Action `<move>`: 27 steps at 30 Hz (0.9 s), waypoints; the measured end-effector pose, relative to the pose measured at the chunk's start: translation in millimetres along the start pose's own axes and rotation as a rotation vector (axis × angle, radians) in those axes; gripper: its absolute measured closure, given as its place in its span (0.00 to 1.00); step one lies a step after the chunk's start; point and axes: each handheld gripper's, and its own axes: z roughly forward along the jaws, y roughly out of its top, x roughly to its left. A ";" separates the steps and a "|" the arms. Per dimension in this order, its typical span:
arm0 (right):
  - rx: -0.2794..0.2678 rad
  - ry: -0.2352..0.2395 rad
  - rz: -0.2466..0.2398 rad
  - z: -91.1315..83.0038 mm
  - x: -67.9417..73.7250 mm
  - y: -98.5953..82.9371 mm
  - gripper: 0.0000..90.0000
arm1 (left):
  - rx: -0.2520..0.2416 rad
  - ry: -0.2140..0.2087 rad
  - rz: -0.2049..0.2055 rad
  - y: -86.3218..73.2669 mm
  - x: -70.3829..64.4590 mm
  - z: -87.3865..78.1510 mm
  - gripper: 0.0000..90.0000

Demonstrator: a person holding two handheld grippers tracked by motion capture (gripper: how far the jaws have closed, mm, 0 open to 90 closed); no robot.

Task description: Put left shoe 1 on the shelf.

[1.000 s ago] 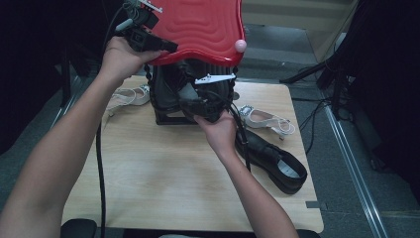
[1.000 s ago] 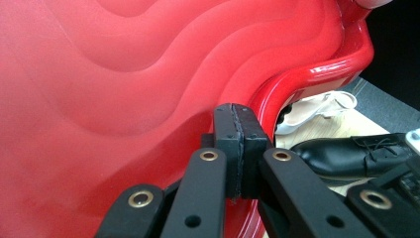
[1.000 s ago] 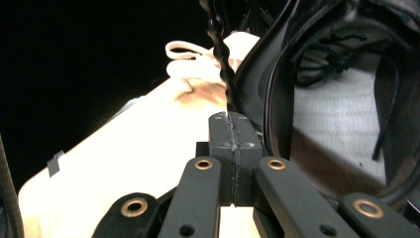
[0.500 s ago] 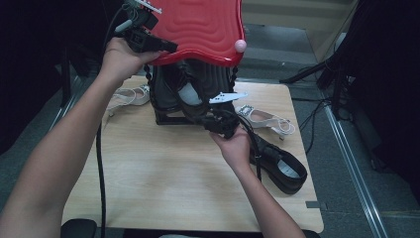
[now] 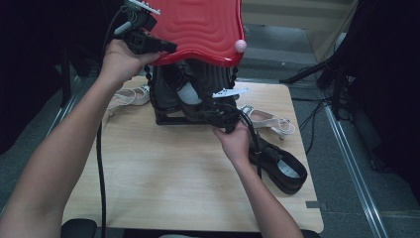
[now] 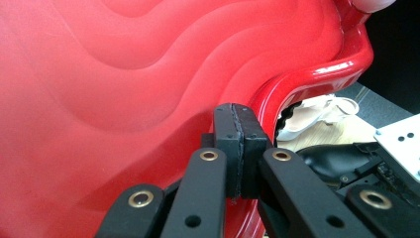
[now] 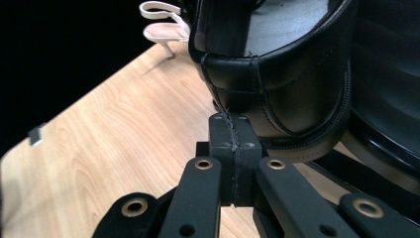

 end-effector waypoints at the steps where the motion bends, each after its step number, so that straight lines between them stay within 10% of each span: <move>1: -0.002 -0.001 -0.011 0.3 1.4 0.8 1.00 | 0.002 0.000 -0.002 0.2 0.0 0.1 1.00; 27: -0.008 0.006 -0.012 35.4 17.1 31.3 1.00 | -0.012 0.008 0.000 -2.2 -0.7 -0.4 1.00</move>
